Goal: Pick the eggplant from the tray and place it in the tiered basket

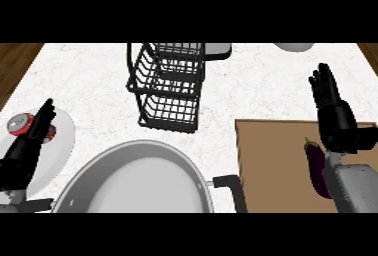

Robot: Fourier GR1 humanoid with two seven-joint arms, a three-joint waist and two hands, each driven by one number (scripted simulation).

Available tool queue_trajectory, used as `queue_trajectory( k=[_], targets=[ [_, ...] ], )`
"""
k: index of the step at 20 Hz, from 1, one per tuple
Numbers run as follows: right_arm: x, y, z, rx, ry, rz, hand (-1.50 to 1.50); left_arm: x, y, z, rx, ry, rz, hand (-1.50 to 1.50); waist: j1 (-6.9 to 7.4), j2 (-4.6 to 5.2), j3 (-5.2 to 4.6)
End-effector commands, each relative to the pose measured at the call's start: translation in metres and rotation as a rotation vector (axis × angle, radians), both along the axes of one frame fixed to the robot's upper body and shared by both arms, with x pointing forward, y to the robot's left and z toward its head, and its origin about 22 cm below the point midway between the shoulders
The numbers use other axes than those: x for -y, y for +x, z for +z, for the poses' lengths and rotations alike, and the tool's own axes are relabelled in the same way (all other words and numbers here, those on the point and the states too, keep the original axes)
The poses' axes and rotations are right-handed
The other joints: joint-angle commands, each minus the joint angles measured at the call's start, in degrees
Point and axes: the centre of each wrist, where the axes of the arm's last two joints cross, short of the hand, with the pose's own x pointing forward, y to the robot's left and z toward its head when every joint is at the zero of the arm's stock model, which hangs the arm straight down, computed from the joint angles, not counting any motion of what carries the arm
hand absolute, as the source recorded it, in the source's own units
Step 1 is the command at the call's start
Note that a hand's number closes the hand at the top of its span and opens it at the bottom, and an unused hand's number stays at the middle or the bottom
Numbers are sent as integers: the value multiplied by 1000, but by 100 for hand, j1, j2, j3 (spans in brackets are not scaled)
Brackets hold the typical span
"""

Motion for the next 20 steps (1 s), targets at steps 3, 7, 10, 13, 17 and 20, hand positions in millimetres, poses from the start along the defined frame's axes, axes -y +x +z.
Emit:
queue_trajectory(
  k=[3,7,10,13,17,20],
  targets=[
    [-30,-21,12,14,-30,238,150,20,7,0,-69,-140,-2,0,-151,11,-54],
    [44,-23,16,-163,-547,-44,150,28,2,-12,-148,-267,7,0,-467,41,-236],
    [15,-47,-29,-278,-170,-312,-150,37,-1,-4,-190,-358,-44,0,-296,-19,-61],
    [-4,-52,-22,-178,-292,-295,-150,42,16,9,-192,-365,-53,0,-150,25,-55],
    [3,-67,26,-154,-512,-251,-150,42,18,9,-187,-361,-48,0,-201,13,-66],
    [20,-64,46,-243,-775,-305,-150,44,11,12,-188,-365,-61,0,-154,-5,-85]
  ],
)
